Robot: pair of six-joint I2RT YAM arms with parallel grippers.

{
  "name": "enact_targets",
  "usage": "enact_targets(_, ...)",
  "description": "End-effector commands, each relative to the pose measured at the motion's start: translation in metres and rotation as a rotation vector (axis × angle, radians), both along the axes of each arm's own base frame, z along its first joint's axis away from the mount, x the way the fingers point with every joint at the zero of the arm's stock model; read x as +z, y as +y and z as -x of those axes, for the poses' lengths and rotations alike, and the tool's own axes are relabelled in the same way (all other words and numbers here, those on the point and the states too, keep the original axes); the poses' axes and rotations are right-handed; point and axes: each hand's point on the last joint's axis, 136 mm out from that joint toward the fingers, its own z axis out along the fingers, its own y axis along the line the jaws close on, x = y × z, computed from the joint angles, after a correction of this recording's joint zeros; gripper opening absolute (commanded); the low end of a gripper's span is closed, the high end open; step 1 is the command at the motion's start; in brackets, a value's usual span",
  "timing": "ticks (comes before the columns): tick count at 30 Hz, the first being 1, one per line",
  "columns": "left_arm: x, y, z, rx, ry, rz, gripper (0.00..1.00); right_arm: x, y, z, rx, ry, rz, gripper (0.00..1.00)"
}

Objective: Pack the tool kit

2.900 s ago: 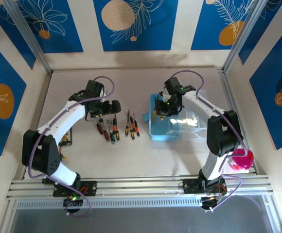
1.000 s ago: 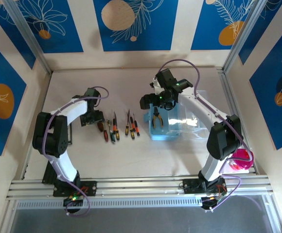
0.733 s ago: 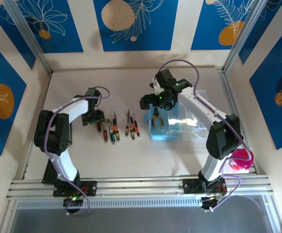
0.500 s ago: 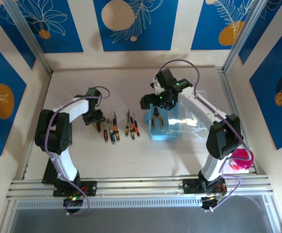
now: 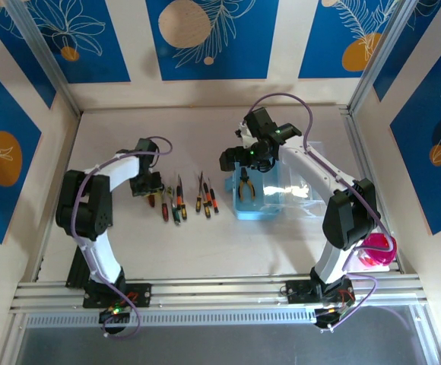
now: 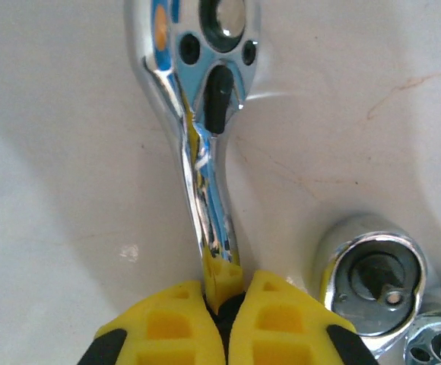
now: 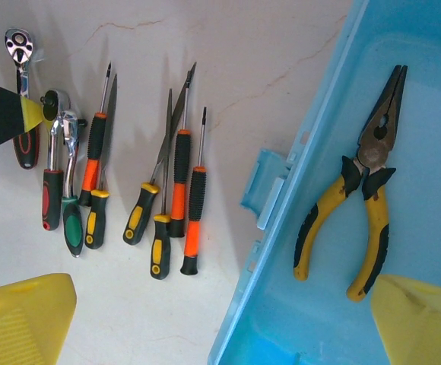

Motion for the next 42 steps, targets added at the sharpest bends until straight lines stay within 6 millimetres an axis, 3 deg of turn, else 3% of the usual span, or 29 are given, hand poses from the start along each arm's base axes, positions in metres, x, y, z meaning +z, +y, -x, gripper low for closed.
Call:
enact_targets(1,-0.01,0.007,0.014,0.0,0.054,0.0,0.0,0.008,-0.004,0.009,0.007,0.005,-0.015,1.0)
enact_targets(5,0.011,0.004,0.008,-0.04,0.004,0.011,0.0,0.011,-0.008,0.01,0.0,0.005,-0.026,1.0)
enact_targets(8,0.041,-0.002,0.0,-0.076,-0.067,0.04,0.0,0.016,-0.009,0.01,0.001,0.002,-0.056,0.99)
enact_targets(11,0.076,-0.022,-0.007,-0.143,-0.149,0.143,0.0,0.024,-0.006,0.012,0.012,-0.004,-0.112,0.99)
enact_targets(16,0.14,-0.084,-0.011,-0.311,-0.293,0.395,0.0,0.051,0.005,0.012,0.031,-0.023,-0.281,0.99)
enact_targets(22,0.192,-0.176,0.005,-0.538,-0.407,0.715,0.0,0.087,0.016,0.009,0.042,-0.054,-0.483,0.99)
enact_targets(27,0.21,-0.234,0.02,-0.657,-0.427,0.876,0.0,0.102,0.023,0.002,0.034,-0.075,-0.552,0.99)
enact_targets(31,0.22,-0.262,0.028,-0.709,-0.435,0.96,0.0,0.094,0.022,-0.005,-0.003,-0.058,-0.543,0.96)
enact_targets(36,0.225,-0.279,0.034,-0.74,-0.423,0.999,0.0,0.08,0.025,-0.008,-0.028,-0.012,-0.555,0.89)
enact_targets(42,0.229,-0.286,0.036,-0.755,-0.427,1.015,0.0,0.067,0.028,-0.008,-0.035,0.02,-0.55,0.8)
